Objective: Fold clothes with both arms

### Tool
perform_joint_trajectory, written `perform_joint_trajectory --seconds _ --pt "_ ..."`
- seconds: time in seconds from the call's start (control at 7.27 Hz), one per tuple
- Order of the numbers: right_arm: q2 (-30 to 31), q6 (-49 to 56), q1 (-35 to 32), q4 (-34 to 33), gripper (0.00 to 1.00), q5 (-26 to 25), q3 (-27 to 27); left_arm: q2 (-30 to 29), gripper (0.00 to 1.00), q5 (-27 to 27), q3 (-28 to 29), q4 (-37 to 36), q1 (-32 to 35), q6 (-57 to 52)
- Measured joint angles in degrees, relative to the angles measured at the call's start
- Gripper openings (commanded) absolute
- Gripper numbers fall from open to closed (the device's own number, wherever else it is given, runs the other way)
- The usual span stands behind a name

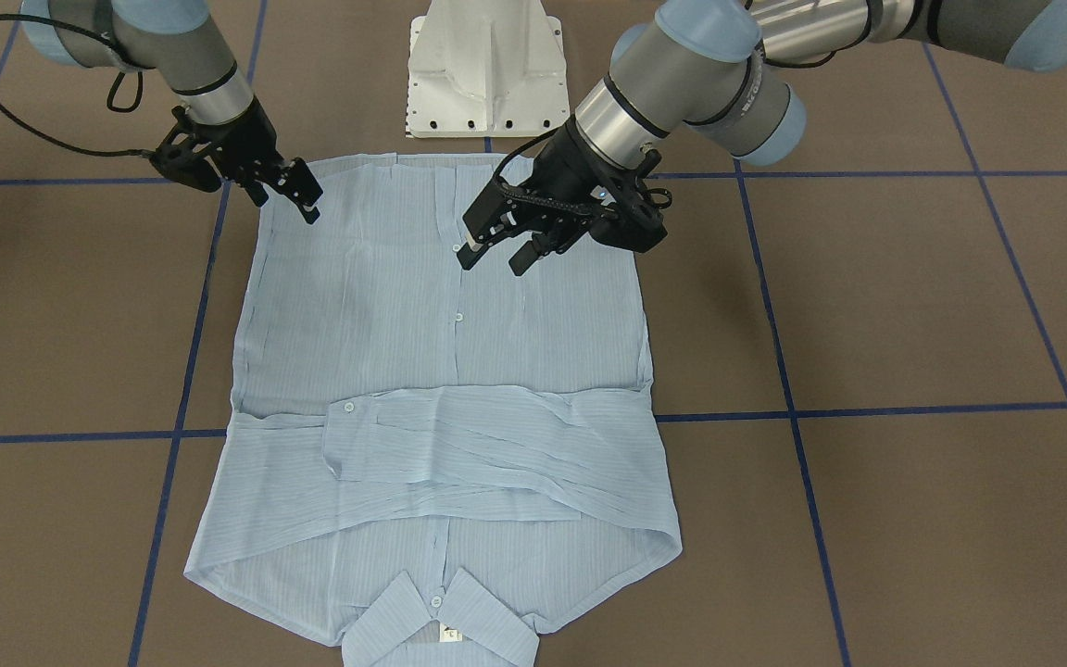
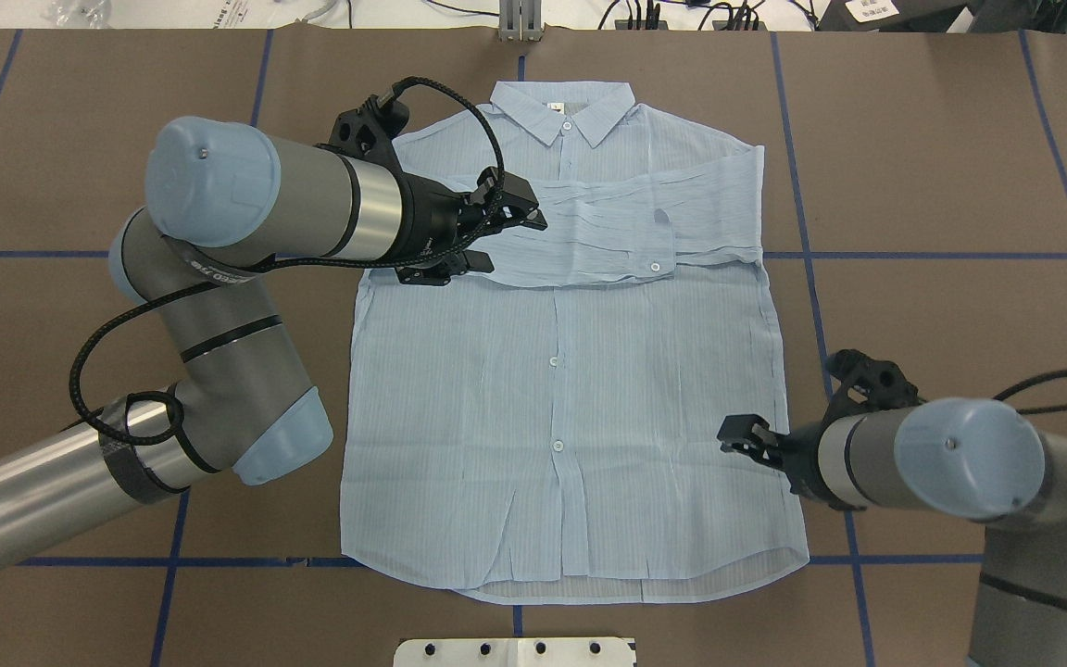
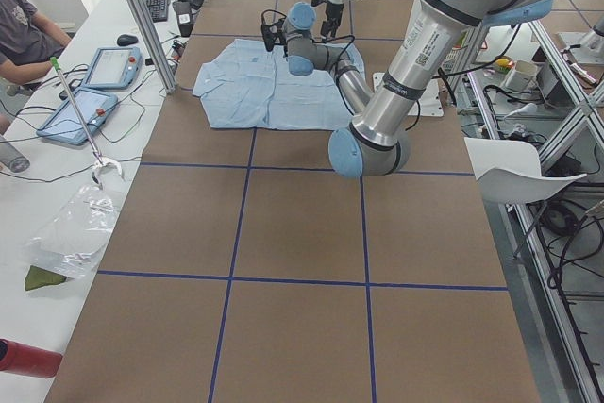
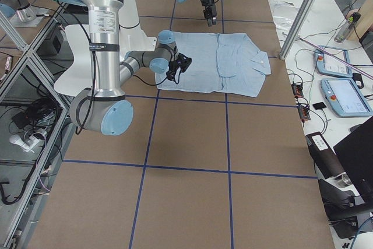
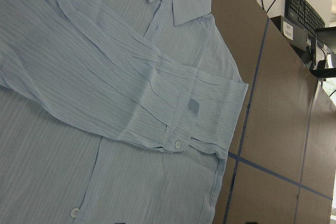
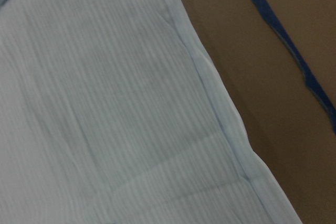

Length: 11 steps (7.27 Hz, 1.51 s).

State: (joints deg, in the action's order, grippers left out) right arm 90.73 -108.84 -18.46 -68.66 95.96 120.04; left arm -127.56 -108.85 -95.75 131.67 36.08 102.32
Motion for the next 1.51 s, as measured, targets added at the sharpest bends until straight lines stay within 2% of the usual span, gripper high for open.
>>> perform_joint_trajectory --seconds 0.28,0.41,0.69,1.1,1.24,1.38,1.51 --pt "5.0 -4.4 7.0 -1.1 0.85 -5.6 1.2 0.4 0.81 1.8 -0.3 0.0 -0.2 0.0" --pt "6.3 -5.5 8.7 -1.1 0.76 -7.1 1.3 0.4 0.81 3.0 -0.4 0.0 -0.4 0.2" --pt "6.9 -6.2 9.7 -1.1 0.73 -7.9 1.5 0.4 0.81 3.8 -0.6 0.0 -0.8 0.5" --pt "7.0 -6.3 10.2 -1.1 0.59 -7.9 1.5 0.5 0.81 4.5 -0.7 0.0 -1.1 0.6" --pt "7.0 -6.3 10.4 -1.1 0.51 -8.0 1.4 0.5 0.81 4.6 -0.7 0.0 -1.2 0.6" --pt "7.0 -6.3 10.5 -1.1 0.35 -8.0 1.4 0.5 0.81 4.6 -0.7 0.0 -1.2 0.6" --pt "7.0 -6.3 10.6 -1.1 0.13 -8.0 1.4 0.6 0.81 4.6 -0.7 0.0 -1.2 0.6"
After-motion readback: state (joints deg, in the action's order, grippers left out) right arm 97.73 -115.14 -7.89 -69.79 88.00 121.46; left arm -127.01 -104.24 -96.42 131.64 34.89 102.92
